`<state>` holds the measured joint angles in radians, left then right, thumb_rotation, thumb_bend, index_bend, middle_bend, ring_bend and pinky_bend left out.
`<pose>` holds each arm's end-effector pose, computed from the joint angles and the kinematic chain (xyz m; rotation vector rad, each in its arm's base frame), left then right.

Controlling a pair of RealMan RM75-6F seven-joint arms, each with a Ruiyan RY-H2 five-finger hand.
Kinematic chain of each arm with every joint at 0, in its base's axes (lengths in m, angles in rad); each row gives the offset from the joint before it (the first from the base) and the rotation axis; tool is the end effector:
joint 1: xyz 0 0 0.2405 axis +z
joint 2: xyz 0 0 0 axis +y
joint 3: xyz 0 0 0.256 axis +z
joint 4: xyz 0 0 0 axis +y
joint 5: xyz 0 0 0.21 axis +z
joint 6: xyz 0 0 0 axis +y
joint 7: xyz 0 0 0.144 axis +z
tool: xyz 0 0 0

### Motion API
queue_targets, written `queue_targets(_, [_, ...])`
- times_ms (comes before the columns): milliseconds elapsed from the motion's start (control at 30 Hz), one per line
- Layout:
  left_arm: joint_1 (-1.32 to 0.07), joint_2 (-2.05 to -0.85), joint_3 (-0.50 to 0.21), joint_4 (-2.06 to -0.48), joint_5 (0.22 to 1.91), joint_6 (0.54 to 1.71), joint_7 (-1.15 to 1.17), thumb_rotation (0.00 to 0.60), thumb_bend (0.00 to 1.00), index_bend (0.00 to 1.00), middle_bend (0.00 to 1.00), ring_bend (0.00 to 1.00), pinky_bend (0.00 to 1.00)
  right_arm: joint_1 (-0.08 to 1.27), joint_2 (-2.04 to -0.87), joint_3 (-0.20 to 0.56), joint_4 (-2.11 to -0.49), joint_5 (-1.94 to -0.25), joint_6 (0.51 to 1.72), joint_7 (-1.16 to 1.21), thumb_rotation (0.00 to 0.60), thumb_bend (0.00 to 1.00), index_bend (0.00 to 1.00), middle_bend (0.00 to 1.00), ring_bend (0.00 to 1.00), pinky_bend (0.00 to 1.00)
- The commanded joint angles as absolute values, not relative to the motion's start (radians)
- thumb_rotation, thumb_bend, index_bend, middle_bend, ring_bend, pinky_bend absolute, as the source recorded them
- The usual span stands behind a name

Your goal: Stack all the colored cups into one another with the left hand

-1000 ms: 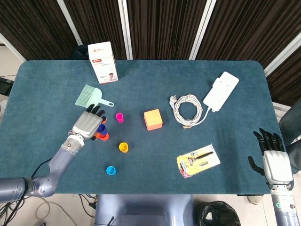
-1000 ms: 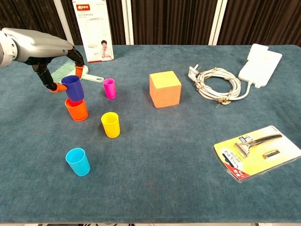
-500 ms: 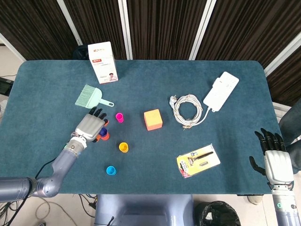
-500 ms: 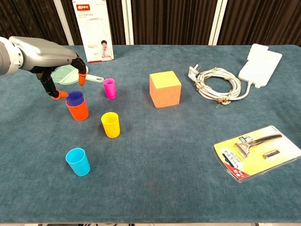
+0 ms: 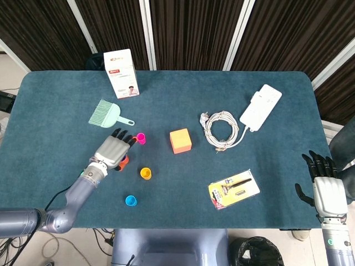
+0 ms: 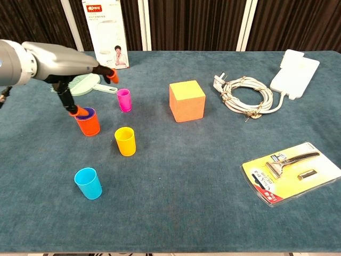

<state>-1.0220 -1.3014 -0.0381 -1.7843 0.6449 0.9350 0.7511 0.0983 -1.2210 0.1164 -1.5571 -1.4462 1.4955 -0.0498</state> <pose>-0.1158 0.3453 0.0215 -2.0505 -0.7628 -0.5301 -0.3115 -0.1987 0.1451 1.2982 -0.8683 0.9354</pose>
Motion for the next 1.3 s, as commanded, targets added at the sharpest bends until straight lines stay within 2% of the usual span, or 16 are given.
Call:
queue_targets(33, [-1.033, -1.31, -0.052, -1.805, 0.675, 0.933, 0.743, 0.6, 0.22, 0.13, 0.12, 0.0, 0.0, 0.098, -1.221, 0.117, -1.558, -1.445, 1.496, -0.048, 0.6, 0.4, 0.13, 0.07, 0.09, 0.07])
queue_targets(233, [-1.056, -1.337, -0.044, -1.832, 0.676, 0.916, 0.759, 0.6, 0.22, 0.23, 0.12, 0.0, 0.0, 0.097, -1.219, 0.118, -1.561, -1.444, 1.495, -0.047, 0.6, 0.4, 0.13, 0.07, 0.09, 0.07])
queue_targets(700, [-1.082, -1.415, 0.0, -1.794, 0.661, 0.928, 0.804, 0.6, 0.22, 0.27, 0.12, 0.0, 0.0, 0.097, -1.22, 0.119, -1.564, -1.44, 1.494, -0.045, 0.6, 0.4, 0.13, 0.07, 0.09, 0.07])
queue_targets(1300, [-1.088, -1.456, 0.025, -1.755, 0.653, 0.941, 0.823, 0.6, 0.28, 0.42, 0.12, 0.0, 0.0, 0.096, -1.222, 0.123, -1.562, -1.436, 1.497, -0.04, 0.6, 0.4, 0.13, 0.07, 0.09, 0.07])
